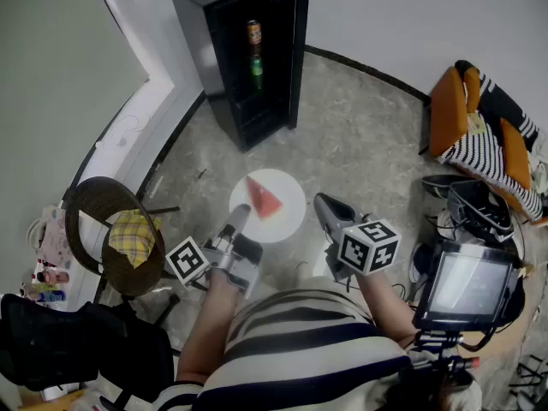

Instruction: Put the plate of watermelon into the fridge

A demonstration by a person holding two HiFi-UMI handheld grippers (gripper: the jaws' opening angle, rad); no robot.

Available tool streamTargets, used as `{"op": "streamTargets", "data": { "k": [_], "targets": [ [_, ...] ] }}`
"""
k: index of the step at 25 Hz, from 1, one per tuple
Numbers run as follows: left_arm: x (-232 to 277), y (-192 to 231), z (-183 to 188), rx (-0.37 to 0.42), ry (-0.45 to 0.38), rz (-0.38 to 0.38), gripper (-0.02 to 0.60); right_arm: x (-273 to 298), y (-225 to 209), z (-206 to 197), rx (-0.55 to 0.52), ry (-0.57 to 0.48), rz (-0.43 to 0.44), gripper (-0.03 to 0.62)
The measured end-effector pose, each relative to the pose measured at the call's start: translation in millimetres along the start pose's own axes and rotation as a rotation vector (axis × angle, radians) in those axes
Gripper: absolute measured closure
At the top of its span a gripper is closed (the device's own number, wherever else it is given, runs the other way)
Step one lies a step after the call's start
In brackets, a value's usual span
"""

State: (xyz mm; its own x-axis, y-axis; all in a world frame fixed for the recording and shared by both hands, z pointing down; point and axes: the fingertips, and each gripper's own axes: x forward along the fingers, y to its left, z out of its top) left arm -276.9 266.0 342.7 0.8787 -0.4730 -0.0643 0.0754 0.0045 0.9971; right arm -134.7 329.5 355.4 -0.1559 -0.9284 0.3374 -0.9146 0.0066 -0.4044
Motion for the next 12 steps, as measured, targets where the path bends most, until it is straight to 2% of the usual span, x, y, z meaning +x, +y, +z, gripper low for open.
{"op": "streamTargets", "data": {
  "k": [6, 12],
  "targets": [
    [15.6, -0.4, 2.2, -0.004, -0.013, 0.003, 0.546, 11.5, -10.3, 0.4, -0.049, 0.017, -0.019, 0.597],
    [23.1, -3.1, -4.4, -0.006, -0.002, -0.006, 0.546, 12.9, -14.7, -2.9, -0.047, 0.019, -0.028, 0.597]
  ]
}}
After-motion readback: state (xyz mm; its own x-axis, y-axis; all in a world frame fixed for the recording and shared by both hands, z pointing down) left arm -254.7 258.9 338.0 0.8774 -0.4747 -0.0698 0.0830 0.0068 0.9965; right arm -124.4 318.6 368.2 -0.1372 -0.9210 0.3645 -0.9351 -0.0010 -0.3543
